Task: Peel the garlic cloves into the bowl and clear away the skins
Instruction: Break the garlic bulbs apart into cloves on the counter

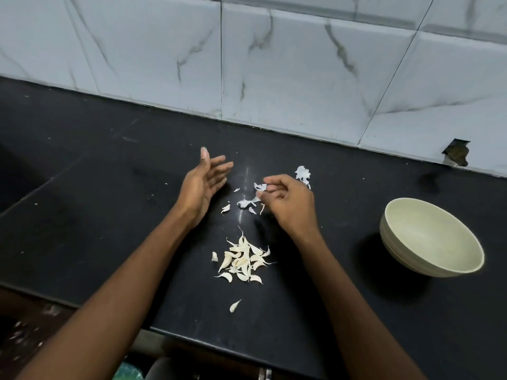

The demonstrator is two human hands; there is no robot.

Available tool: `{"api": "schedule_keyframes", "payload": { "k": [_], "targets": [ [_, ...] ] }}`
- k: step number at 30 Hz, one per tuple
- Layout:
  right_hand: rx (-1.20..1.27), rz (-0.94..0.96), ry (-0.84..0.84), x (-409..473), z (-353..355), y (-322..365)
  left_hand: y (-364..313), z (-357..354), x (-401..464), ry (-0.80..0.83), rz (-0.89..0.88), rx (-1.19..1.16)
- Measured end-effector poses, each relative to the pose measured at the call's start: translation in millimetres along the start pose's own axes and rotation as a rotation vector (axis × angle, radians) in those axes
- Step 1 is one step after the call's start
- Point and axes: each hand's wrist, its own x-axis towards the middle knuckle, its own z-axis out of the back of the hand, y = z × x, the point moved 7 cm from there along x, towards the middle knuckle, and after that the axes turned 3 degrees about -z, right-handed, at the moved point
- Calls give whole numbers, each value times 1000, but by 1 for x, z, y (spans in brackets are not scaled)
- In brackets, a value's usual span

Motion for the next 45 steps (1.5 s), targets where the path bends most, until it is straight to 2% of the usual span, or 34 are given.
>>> {"api": "schedule_keyframes", "payload": {
  "k": [2, 4, 7, 9, 11, 15, 19, 23, 25, 28, 32, 36, 39, 42, 45],
  "targets": [
    [-134, 252, 19, 2, -9, 21, -3, 2, -1, -50, -29, 0],
    [-325, 415, 218, 2, -39, 32, -3, 7, 0, -89, -59, -17],
    [-521, 542, 545, 3, -78, 23, -1, 13, 2, -105, -67, -40],
    [-515, 544, 603, 8, -80, 11, -1, 12, 3, -96, -64, -43],
    [-464, 525, 543, 13, -69, 2, -1, 9, 4, -75, -82, 8],
    [-346, 459, 406, 21, -42, -15, -2, 6, 1, -23, -153, 265],
    [-275, 474, 242, 28, -19, -18, -10, 4, -15, -6, -198, 417],
    [-282, 409, 155, 32, 10, -22, -11, 5, -32, 234, -148, 779],
    [-383, 352, 190, 33, 14, -31, -13, 9, -36, 257, -148, 903],
    [-409, 313, 237, 32, 16, -37, -15, 8, -38, 231, -189, 881],
    [-366, 350, 288, 24, 10, -32, -17, 8, -41, 196, -241, 890],
    [-282, 341, 218, 28, 15, -25, -19, 10, -48, 164, -278, 788],
    [-269, 391, 187, 23, 9, -14, -21, 3, -56, 210, -302, 704],
    [-302, 460, 244, 12, -10, -5, -25, 0, -63, 188, -319, 643],
    [-240, 526, 381, 4, -38, 11, -32, 13, -72, 68, -332, 630]
  ]
}}
